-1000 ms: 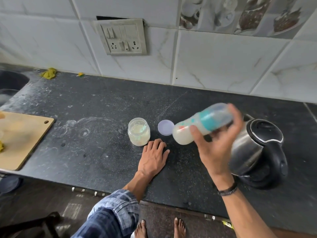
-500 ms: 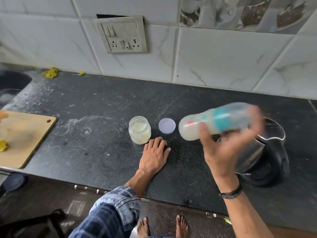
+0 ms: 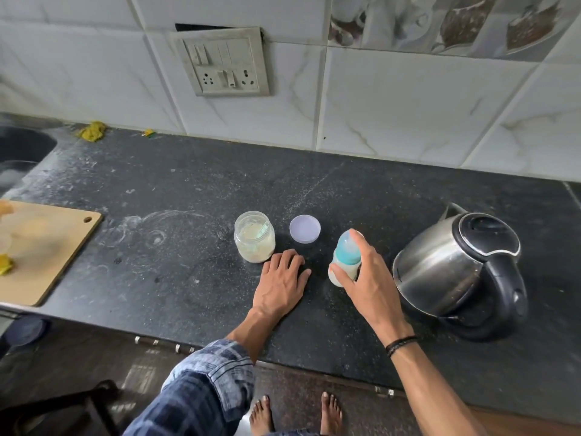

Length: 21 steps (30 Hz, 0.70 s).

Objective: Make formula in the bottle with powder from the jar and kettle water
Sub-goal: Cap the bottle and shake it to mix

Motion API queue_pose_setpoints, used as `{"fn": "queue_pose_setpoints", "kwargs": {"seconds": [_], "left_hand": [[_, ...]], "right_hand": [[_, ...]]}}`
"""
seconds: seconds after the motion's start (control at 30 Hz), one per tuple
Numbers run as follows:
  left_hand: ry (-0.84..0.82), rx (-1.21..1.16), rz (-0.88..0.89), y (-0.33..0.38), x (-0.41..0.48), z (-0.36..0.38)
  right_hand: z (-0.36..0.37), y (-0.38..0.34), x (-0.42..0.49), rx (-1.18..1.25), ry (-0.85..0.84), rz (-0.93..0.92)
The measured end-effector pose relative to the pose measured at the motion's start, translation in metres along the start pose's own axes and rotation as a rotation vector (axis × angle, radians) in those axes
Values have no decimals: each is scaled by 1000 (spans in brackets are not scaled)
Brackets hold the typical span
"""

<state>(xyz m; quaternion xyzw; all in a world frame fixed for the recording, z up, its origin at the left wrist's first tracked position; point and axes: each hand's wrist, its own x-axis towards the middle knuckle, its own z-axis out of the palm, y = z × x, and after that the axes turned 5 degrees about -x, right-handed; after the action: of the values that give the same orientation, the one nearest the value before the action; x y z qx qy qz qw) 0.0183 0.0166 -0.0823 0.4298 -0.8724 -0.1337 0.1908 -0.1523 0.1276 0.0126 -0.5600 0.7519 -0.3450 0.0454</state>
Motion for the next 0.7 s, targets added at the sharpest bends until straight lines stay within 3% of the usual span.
{"fn": "queue_pose_setpoints", "kwargs": {"seconds": [0.7], "left_hand": [[1, -10, 5, 3, 0, -4]], "right_hand": [[32, 13, -14, -74, -23, 128]]}}
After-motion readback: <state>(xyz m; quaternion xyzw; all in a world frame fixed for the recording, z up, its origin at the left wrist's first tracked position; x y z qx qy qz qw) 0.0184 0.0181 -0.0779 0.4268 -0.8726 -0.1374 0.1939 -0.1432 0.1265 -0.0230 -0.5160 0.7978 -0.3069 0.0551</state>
